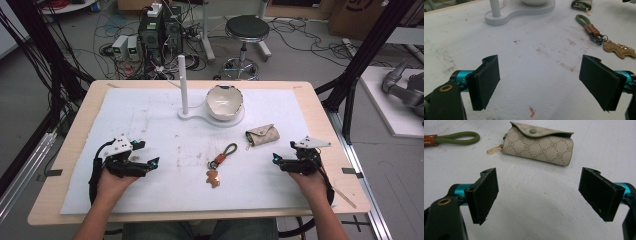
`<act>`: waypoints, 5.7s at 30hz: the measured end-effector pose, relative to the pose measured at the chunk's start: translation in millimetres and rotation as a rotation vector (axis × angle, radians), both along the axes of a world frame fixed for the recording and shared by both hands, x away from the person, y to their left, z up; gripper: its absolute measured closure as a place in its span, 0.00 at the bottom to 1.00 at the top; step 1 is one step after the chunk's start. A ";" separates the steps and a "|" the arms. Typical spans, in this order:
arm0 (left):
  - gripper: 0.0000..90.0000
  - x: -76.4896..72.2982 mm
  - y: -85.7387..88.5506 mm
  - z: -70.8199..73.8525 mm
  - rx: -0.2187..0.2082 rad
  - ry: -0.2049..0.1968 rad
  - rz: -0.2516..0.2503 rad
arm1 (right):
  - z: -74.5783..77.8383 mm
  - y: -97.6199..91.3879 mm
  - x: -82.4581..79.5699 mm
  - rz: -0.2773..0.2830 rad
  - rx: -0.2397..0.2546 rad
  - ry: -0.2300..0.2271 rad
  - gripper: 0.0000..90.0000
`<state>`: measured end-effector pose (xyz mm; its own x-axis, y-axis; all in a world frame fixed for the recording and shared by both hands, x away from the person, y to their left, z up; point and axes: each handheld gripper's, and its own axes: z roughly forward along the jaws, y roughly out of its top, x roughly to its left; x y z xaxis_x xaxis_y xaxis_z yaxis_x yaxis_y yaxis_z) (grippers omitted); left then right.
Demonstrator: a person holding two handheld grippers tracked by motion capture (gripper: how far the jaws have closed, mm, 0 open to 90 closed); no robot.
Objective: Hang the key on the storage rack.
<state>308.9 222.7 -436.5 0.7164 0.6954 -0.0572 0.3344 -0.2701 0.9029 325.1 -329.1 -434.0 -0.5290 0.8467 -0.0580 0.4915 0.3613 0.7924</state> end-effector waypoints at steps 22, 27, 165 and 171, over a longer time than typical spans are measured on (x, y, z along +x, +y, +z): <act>0.19 0.3 -14.3 2.2 0.004 0.006 -0.015 | 1.2 -0.9 -6.9 -0.005 -0.007 -0.006 0.18; 0.19 6.0 -26.9 3.4 -0.001 0.004 -0.025 | 0.8 -8.7 -14.8 -0.013 -0.009 -0.002 0.18; 0.79 108.6 -54.5 160.6 0.096 -0.047 0.062 | -4.6 18.3 -10.4 0.083 -0.081 0.025 0.18; 0.79 109.7 -51.5 158.3 0.097 -0.041 0.073 | -5.0 19.2 -10.3 0.087 -0.085 0.026 0.18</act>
<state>418.6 171.3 -278.2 0.6643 0.7463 0.0416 0.3193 -0.3336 0.8870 314.8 -310.0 -439.1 -0.6027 0.7899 -0.1129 0.4748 0.4687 0.7449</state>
